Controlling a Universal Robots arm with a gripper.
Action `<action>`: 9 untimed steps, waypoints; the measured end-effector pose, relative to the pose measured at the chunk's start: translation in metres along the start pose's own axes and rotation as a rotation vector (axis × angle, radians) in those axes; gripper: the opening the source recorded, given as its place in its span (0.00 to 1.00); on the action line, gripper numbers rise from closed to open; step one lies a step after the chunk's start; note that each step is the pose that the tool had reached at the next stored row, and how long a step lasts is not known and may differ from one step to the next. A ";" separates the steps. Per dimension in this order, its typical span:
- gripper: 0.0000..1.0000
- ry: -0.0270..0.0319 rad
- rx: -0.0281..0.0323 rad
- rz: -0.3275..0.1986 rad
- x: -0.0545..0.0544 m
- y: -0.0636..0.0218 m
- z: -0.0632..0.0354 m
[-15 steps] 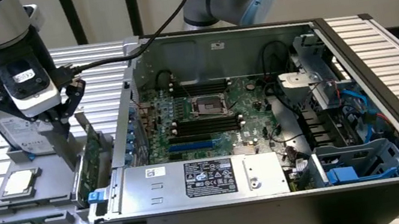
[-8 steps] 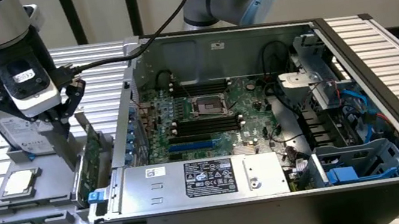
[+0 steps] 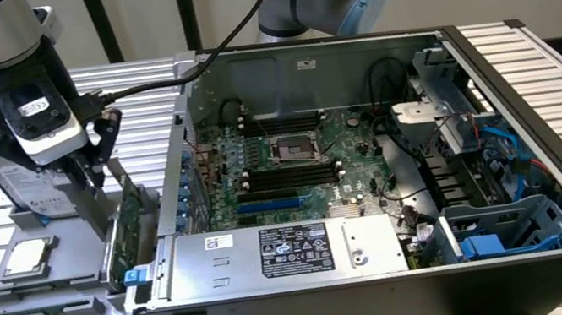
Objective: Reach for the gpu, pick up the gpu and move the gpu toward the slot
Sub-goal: 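Pick up the gpu and move the gpu toward the slot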
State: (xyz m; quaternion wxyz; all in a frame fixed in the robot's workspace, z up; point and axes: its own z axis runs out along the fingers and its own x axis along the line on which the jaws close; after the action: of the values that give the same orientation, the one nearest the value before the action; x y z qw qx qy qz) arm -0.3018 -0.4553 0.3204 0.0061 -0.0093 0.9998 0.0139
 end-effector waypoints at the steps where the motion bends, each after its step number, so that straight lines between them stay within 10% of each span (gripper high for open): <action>1: 0.30 0.0000 0.0000 0.000 0.000 0.0000 0.0000; 9: 0.42 -0.0024 0.0001 0.000 0.000 -0.0040 0.0081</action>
State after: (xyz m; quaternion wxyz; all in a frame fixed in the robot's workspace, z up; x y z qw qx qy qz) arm -0.3018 -0.4590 0.3122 0.0073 -0.0093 0.9998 0.0138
